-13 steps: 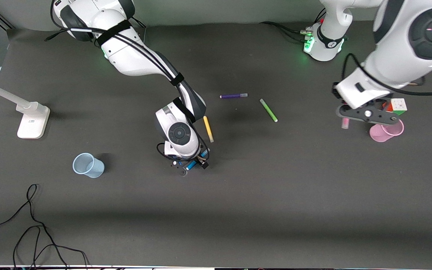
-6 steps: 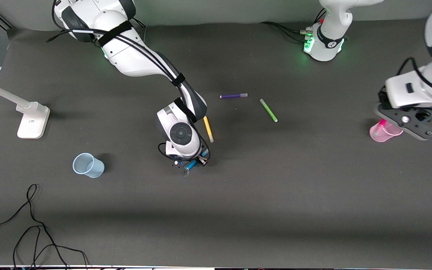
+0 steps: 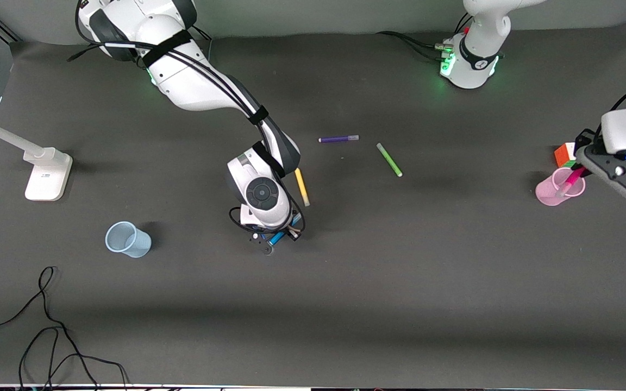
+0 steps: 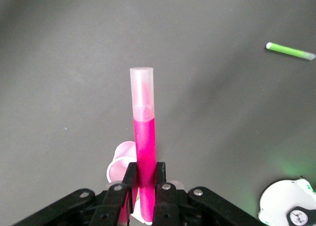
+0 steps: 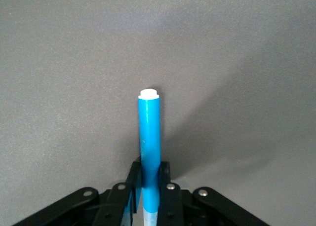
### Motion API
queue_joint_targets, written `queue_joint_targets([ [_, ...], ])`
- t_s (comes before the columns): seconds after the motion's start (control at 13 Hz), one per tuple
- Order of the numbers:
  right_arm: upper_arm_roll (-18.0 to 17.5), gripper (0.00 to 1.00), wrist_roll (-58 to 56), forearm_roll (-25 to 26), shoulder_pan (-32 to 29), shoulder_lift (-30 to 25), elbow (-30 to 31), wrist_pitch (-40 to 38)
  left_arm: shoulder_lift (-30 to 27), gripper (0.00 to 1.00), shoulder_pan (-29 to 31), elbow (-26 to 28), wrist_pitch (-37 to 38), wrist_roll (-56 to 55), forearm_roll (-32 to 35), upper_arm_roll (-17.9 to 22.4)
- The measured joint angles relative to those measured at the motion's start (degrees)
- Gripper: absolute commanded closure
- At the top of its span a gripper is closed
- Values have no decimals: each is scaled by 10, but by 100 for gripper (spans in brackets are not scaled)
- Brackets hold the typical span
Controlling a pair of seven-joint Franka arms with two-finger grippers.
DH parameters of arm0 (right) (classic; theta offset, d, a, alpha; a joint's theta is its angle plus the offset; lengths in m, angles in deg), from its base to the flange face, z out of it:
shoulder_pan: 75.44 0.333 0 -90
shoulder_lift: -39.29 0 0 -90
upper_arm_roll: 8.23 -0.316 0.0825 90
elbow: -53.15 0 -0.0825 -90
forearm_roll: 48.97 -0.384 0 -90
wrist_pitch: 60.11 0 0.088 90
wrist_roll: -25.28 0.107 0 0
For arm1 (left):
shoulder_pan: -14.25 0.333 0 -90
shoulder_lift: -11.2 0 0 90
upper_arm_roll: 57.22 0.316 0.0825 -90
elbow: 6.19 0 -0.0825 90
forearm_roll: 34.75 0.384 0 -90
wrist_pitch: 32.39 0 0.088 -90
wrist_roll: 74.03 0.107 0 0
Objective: Place pink and blue markers in matching cups
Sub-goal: 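Carry the pink marker with the left gripper over the pink cup, then lower the pink marker into the cup while the right gripper carries blue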
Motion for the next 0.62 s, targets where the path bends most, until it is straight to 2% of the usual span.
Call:
queue_joint_targets([
  [0.23,4,88,-1,0,-4,-2,-14,-7,-73,100,4,137,-92,93,-46,27],
  [0.38,7,88,-5,0,-14,-8,-42,-49,-84,100,5,187,-139,185,-81,57],
  [0.62,8,88,-42,0,-41,-36,-92,-134,-76,100,10,234,-196,320,-132,101],
])
